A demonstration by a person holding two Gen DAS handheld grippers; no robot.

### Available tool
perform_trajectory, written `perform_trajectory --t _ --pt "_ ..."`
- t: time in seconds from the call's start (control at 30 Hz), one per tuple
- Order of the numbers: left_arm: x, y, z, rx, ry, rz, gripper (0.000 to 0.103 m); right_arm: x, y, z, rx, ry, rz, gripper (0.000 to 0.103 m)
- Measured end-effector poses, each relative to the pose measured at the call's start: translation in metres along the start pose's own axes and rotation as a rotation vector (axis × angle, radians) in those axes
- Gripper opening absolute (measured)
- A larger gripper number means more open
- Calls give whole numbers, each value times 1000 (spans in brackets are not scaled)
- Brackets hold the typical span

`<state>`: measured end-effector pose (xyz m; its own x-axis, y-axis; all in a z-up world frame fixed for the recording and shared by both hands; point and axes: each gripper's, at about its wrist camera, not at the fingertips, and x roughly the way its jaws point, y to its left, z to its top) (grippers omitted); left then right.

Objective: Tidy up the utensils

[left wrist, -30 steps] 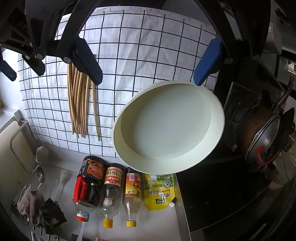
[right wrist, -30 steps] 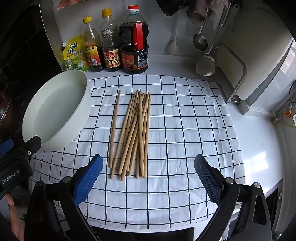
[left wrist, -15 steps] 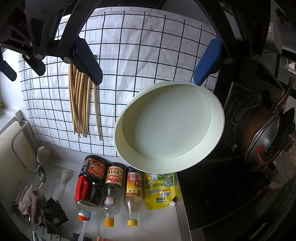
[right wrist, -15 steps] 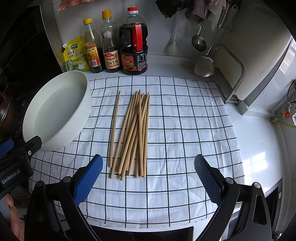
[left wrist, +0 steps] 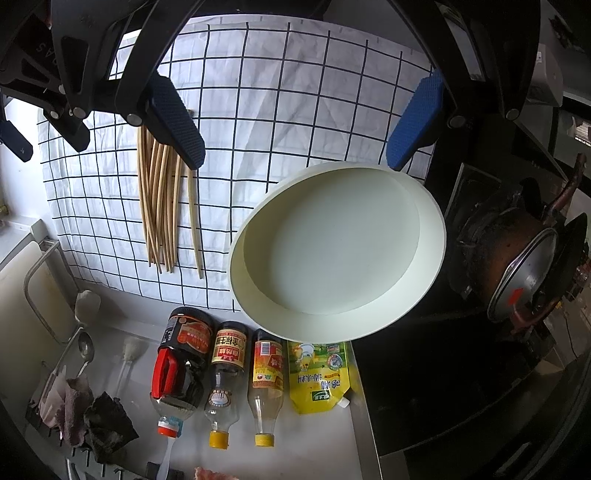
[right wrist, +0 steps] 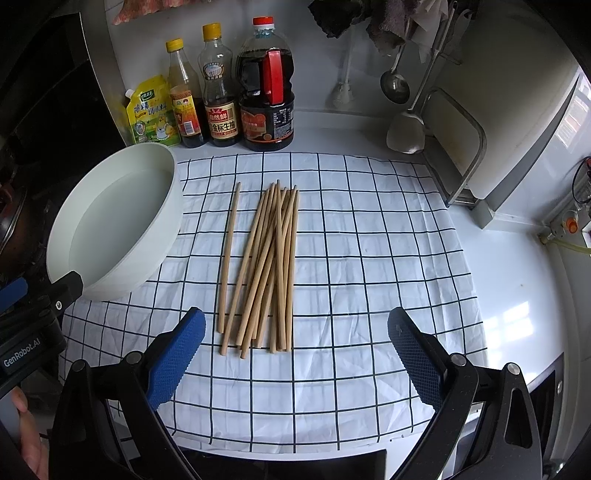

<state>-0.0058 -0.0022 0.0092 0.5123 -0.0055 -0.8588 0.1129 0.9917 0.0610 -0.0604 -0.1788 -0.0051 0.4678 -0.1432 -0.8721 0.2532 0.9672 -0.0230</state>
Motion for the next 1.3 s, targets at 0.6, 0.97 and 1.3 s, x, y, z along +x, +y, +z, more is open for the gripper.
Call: perform_trajectory --t 0.6,0.97,1.3 --pt "0 1 0 -1 -4 0 97 -2 0 0 -2 -5 2 95" --pt "-1 1 1 -2 -7 -1 97 -3 1 -1 -1 -10 2 95" --pt "-5 1 2 -2 -13 -3 97 -4 0 -2 2 -11 6 95"
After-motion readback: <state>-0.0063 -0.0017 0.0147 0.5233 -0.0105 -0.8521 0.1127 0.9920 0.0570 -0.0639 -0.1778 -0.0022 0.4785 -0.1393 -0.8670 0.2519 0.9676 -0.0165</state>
